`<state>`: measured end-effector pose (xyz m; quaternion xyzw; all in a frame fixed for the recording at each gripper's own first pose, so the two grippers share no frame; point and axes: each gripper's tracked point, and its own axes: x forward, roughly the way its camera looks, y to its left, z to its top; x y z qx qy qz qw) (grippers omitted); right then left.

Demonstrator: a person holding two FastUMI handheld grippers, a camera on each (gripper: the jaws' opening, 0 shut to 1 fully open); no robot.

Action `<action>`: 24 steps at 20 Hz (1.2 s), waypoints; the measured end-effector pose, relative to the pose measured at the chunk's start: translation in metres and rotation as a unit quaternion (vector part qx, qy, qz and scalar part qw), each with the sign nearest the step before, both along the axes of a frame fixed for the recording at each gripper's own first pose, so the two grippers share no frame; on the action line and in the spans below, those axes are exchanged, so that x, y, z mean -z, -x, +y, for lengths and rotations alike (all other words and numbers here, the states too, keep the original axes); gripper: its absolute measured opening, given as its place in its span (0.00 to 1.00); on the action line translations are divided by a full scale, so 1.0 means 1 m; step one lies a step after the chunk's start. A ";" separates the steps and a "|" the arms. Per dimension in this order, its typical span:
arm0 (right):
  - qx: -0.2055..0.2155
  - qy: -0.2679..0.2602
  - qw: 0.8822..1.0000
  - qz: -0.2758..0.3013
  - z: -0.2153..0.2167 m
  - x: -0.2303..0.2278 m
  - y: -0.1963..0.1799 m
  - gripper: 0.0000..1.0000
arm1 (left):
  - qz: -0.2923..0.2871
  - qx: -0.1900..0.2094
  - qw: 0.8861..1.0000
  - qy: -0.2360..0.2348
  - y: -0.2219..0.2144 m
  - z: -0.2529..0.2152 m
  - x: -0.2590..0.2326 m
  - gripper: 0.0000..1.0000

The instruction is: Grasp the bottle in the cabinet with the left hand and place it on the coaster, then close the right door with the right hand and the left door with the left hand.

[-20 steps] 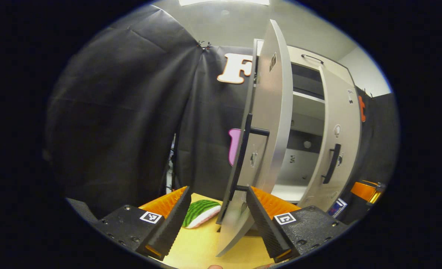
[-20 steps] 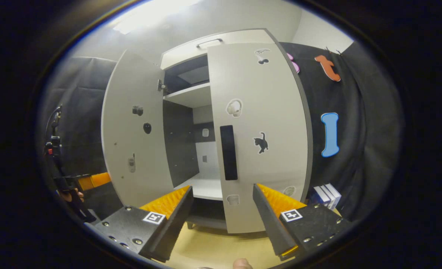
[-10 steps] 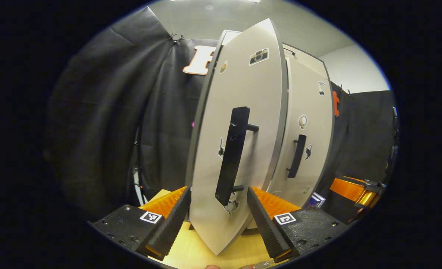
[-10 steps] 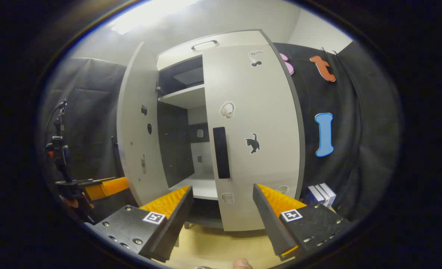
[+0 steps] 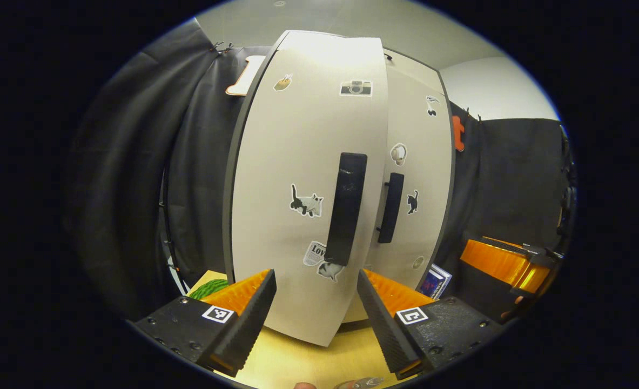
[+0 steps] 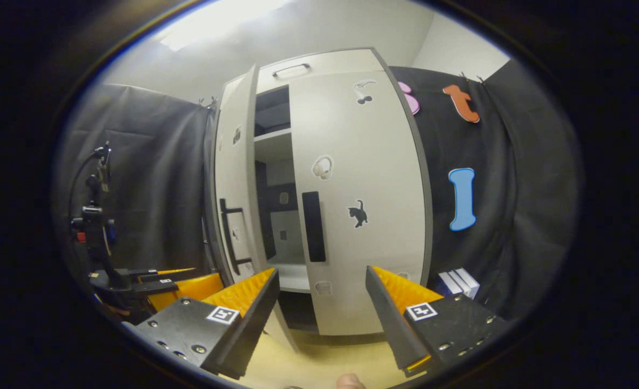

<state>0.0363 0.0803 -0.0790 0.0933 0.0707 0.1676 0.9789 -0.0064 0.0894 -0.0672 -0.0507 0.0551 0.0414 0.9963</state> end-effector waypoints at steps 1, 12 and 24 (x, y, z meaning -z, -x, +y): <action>0.001 0.000 1.000 0.000 -0.002 0.000 0.001 0.97 | 0.000 -0.001 1.000 0.001 0.000 0.000 0.000 0.94; 0.002 0.005 1.000 -0.002 -0.010 -0.005 0.011 0.97 | -0.006 -0.014 1.000 0.000 0.003 0.003 -0.005 0.94; 0.011 0.000 1.000 -0.003 -0.021 -0.004 0.011 0.97 | -0.004 -0.018 1.000 -0.009 0.004 0.006 -0.009 0.94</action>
